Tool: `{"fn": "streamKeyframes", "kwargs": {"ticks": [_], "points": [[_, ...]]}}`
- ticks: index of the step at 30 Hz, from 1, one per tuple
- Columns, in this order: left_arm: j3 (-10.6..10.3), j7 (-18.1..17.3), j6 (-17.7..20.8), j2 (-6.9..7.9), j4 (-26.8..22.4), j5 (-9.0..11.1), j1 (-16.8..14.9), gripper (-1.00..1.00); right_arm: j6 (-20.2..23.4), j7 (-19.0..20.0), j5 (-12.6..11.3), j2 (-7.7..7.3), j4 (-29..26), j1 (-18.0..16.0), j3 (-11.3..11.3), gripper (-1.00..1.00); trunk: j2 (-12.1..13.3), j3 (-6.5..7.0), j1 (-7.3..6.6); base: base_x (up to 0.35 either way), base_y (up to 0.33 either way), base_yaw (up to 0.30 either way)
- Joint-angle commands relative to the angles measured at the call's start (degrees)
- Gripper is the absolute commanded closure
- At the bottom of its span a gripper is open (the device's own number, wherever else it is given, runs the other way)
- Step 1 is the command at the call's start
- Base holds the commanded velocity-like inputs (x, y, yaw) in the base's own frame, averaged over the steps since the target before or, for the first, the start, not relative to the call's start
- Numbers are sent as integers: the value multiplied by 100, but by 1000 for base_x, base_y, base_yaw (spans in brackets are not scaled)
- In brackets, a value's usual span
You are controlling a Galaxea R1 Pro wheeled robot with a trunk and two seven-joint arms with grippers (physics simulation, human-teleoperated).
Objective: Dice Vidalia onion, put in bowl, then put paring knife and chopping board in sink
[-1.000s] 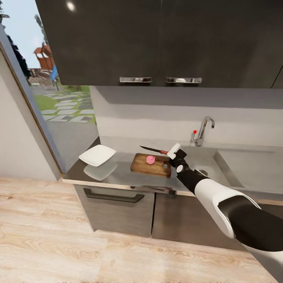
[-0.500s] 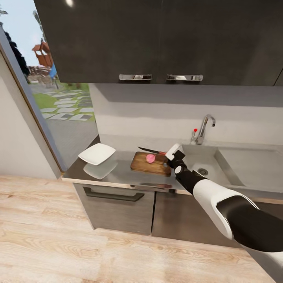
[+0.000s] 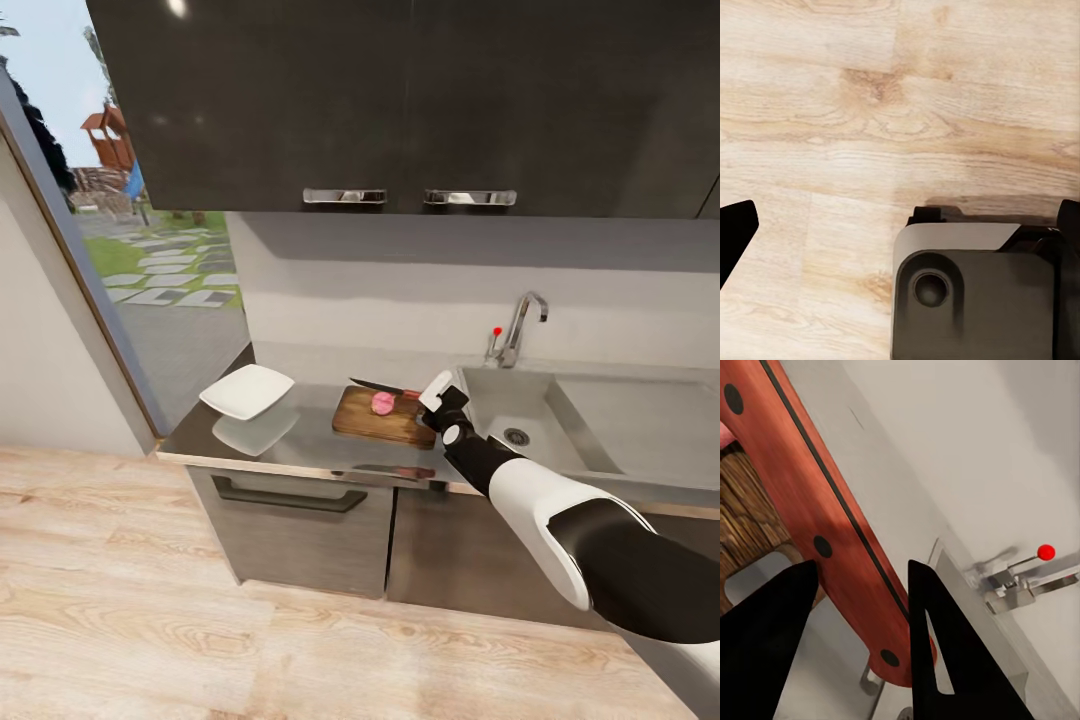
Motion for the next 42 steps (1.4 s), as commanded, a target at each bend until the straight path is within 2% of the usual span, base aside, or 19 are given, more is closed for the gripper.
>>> {"fn": "streamKeyframes", "kwargs": {"ticks": [1, 4, 7, 10, 19, 22, 29, 33, 34, 39, 42], "points": [[-49, 5, -42, -4, 25, 57, -11, -100, -9, -28, 18, 1, 12, -7, 14, 100, -9, -10, 2, 0, 0, 0], [-49, 5, -42, -5, 25, 57, -11, -100, -14, -27, 18, 1, 11, -7, 14, 100, -9, -10, 2, 0, 0, 0], [-40, -27, -30, -1, 16, 57, -2, -100, -112, -27, -69, 95, -88, -106, -23, 100, -9, -10, 2, 0, 0, 0], [-40, -25, -36, 0, 17, 57, -2, -100, -115, -27, -65, 92, -186, -204, -26, 100, -9, -10, 2, 0, 0, 0], [-40, -30, -42, 3, 17, 58, -2, -100, -348, -44, -50, 376, -477, -183, -52, 100, -9, -10, 2, 0, 0, 0], [-40, -30, -42, 3, 17, 57, -2, -100, -357, -30, -51, 367, -480, -183, -49, 100, -9, -10, 2, 0, 0, 0], [-40, -30, -42, 10, 17, 59, -2, -100, -355, 143, -52, 250, -472, -183, -52, 100, -9, -10, 2, 0, 0, 0], [-40, -30, -42, 12, 17, 57, -2, -100, -336, 274, -52, 120, -485, -183, -71, 100, -9, -10, 2, 0, 0, 0], [-40, -30, -42, 9, 17, 57, -2, -100, -331, 1355, -57, -155, -492, -183, -90, 100, -9, -10, 2, 0, 0, 0], [-40, -28, -42, 5, 17, 57, -2, -100, -318, 1502, -100, -395, -500, -183, -292, 100, -9, -10, 2, 0, 0, 0], [-40, -29, -42, 5, 17, 57, -2, -100, -317, 1514, -107, -536, -501, -183, -341, 100, -9, -10, 2, 0, 0, 0]]}}
